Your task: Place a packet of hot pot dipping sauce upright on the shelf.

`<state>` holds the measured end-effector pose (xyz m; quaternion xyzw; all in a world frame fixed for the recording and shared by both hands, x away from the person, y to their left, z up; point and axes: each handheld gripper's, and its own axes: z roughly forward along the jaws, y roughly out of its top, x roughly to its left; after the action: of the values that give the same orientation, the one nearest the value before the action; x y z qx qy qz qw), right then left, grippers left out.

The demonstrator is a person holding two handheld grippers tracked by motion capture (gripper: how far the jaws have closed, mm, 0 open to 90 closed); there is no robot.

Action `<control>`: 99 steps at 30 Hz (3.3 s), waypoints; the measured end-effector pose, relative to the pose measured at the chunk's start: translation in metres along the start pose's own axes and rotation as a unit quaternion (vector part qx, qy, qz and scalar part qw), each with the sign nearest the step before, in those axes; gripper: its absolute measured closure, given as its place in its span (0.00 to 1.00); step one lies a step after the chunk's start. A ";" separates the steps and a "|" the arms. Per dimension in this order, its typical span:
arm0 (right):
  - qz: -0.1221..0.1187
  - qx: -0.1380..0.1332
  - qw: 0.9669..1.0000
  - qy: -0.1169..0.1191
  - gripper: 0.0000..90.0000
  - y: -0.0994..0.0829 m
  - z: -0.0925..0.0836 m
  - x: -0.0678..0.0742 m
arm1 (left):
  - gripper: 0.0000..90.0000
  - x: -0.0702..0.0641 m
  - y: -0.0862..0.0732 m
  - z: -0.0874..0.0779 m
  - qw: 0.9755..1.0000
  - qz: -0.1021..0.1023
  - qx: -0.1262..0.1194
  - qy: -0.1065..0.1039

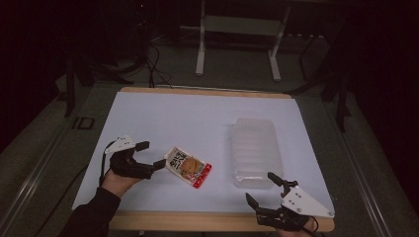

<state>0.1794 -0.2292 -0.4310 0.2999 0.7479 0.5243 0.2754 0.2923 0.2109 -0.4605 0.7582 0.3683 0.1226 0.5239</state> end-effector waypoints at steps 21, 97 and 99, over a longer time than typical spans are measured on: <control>0.001 0.007 1.000 0.011 0.16 -0.001 0.002 0.001 | 0.10 0.018 -0.003 0.061 0.994 -0.016 0.090 0.051; 0.000 0.020 0.999 0.026 0.19 -0.002 0.005 0.001 | 1.00 0.008 -0.018 0.087 0.980 -0.017 0.141 0.137; 0.000 0.021 0.999 0.027 0.19 -0.002 0.005 0.001 | 1.00 0.006 -0.014 0.084 0.981 -0.011 0.137 0.137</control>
<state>0.1819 -0.2263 -0.4346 0.2915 0.7655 0.5167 0.2491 0.3385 0.1581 -0.5095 0.7946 0.4581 0.1678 0.3615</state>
